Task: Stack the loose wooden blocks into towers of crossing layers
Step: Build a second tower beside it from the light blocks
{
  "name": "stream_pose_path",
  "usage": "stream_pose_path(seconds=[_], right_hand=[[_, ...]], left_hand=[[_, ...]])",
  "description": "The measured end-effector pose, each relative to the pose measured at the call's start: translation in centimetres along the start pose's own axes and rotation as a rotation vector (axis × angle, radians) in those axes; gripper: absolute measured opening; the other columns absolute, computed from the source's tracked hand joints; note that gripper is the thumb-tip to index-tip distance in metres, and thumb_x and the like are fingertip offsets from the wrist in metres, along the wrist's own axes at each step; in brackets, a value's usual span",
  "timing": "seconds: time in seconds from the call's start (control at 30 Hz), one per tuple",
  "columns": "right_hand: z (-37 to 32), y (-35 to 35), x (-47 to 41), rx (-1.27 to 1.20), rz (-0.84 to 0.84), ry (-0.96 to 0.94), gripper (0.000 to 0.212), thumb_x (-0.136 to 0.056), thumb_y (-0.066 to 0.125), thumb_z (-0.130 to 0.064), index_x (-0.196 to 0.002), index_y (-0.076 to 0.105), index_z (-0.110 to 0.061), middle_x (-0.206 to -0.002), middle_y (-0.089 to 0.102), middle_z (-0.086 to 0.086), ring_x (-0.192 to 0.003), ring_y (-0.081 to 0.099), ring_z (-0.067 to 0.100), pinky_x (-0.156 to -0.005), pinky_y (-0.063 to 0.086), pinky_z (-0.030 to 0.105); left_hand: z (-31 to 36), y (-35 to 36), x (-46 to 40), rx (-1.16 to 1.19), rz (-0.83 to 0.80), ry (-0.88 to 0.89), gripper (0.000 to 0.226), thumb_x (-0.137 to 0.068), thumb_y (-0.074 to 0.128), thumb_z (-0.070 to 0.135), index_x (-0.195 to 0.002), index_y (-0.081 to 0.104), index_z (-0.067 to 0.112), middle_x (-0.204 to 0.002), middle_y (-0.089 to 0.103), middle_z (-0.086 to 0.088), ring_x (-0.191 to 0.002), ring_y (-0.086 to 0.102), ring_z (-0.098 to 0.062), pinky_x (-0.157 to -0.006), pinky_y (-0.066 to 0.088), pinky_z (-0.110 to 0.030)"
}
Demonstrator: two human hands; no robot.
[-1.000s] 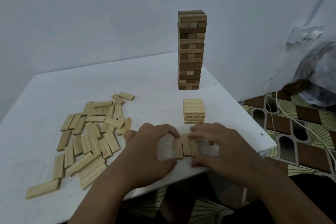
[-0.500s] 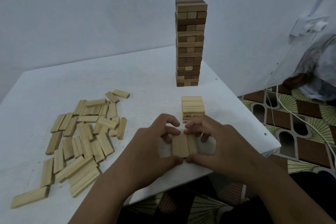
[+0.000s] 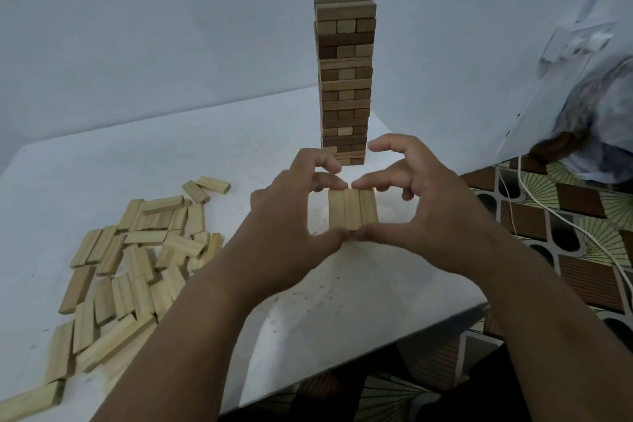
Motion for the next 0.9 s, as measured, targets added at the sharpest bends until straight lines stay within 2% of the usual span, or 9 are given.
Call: stream_pose_path(seconds=[0.07,0.17,0.23,0.37,0.5,0.63,0.73,0.83,0.9], right_hand=[[0.6,0.1,-0.8,0.023,0.014,0.009,0.084,-0.066,0.088,-0.042,-0.129,0.033,-0.050,-0.107,0.060,-0.039,-0.105,0.054,-0.007,-0.091,0.044,0.021],[1.5,0.4,-1.6,0.035,0.004,0.023,0.080,-0.070,0.087,-0.036,-0.127,0.034,-0.051,-0.102,0.056,-0.044,-0.102,0.053,-0.011,-0.084,0.037,0.010],[1.9,0.4,-2.0,0.036,-0.003,0.031,0.078,-0.071,0.086,-0.036,-0.126,0.034,-0.053,-0.099,0.054,-0.046,-0.102,0.054,-0.012,-0.079,0.034,0.007],[2.1,0.5,-2.5,0.050,-0.032,0.030,0.078,-0.071,0.086,-0.035,-0.125,0.033,-0.052,-0.103,0.053,-0.041,-0.109,0.051,-0.004,-0.084,0.033,0.012],[2.2,0.0,-2.6,0.058,-0.061,0.044,0.080,-0.071,0.086,-0.036,-0.128,0.033,-0.051,-0.108,0.059,-0.035,-0.108,0.053,-0.003,-0.081,0.033,0.008],[2.2,-0.2,-2.6,0.054,-0.065,0.056,0.082,-0.069,0.087,-0.036,-0.128,0.032,-0.053,-0.107,0.059,-0.036,-0.102,0.053,-0.008,-0.078,0.034,0.009],[2.3,0.0,-2.6,0.051,-0.078,0.064,0.083,-0.069,0.087,-0.035,-0.129,0.032,-0.052,-0.109,0.058,-0.034,-0.099,0.052,-0.009,-0.077,0.032,0.008],[2.3,0.1,-2.6,0.048,-0.073,0.061,0.083,-0.069,0.087,-0.036,-0.129,0.032,-0.052,-0.108,0.057,-0.036,-0.099,0.051,-0.012,-0.079,0.033,0.009],[2.2,0.1,-2.6,0.043,-0.064,0.058,0.082,-0.069,0.087,-0.038,-0.129,0.033,-0.052,-0.106,0.056,-0.038,-0.100,0.051,-0.013,-0.081,0.033,0.009]], left_hand=[[-0.1,0.4,-0.8,-0.021,0.012,-0.004,0.069,-0.077,0.082,0.028,-0.114,0.028,0.051,-0.110,0.051,0.034,-0.106,0.046,0.008,-0.111,0.035,-0.048],[-0.5,1.0,-1.7,-0.041,0.019,-0.016,0.069,-0.081,0.079,0.022,-0.115,0.026,0.050,-0.115,0.052,0.031,-0.118,0.047,0.000,-0.111,0.028,-0.042],[-0.7,1.2,-2.1,-0.047,0.025,-0.022,0.068,-0.082,0.078,0.022,-0.116,0.026,0.050,-0.123,0.055,0.027,-0.123,0.044,-0.002,-0.109,0.024,-0.039],[-1.0,1.4,-2.6,-0.055,0.025,-0.036,0.071,-0.083,0.079,0.023,-0.123,0.027,0.049,-0.127,0.056,0.024,-0.127,0.045,-0.005,-0.102,0.018,-0.035],[-1.1,1.6,-2.9,-0.047,0.021,-0.046,0.074,-0.080,0.081,0.027,-0.122,0.025,0.052,-0.128,0.057,0.025,-0.123,0.044,-0.002,-0.104,0.020,-0.037],[-1.1,1.7,-3.0,-0.046,0.002,-0.059,0.077,-0.079,0.082,0.029,-0.121,0.023,0.054,-0.129,0.056,0.026,-0.112,0.039,0.003,-0.110,0.023,-0.043],[-1.1,1.7,-3.0,-0.045,-0.009,-0.067,0.078,-0.078,0.082,0.029,-0.121,0.022,0.056,-0.130,0.055,0.025,-0.114,0.041,0.001,-0.113,0.026,-0.049],[-1.1,1.7,-2.9,-0.034,-0.005,-0.075,0.078,-0.078,0.082,0.030,-0.124,0.024,0.054,-0.130,0.056,0.024,-0.123,0.045,-0.006,-0.112,0.024,-0.047],[-1.2,1.7,-2.9,-0.022,0.003,-0.077,0.078,-0.078,0.082,0.032,-0.127,0.025,0.053,-0.129,0.056,0.025,-0.121,0.046,-0.005,-0.111,0.025,-0.047]])
Point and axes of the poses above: each hand's wrist, its own x-axis away from the middle knuckle, its own y-axis out of the palm, z = x × y, the point moved 1 cm from there along -x, towards the middle knuckle
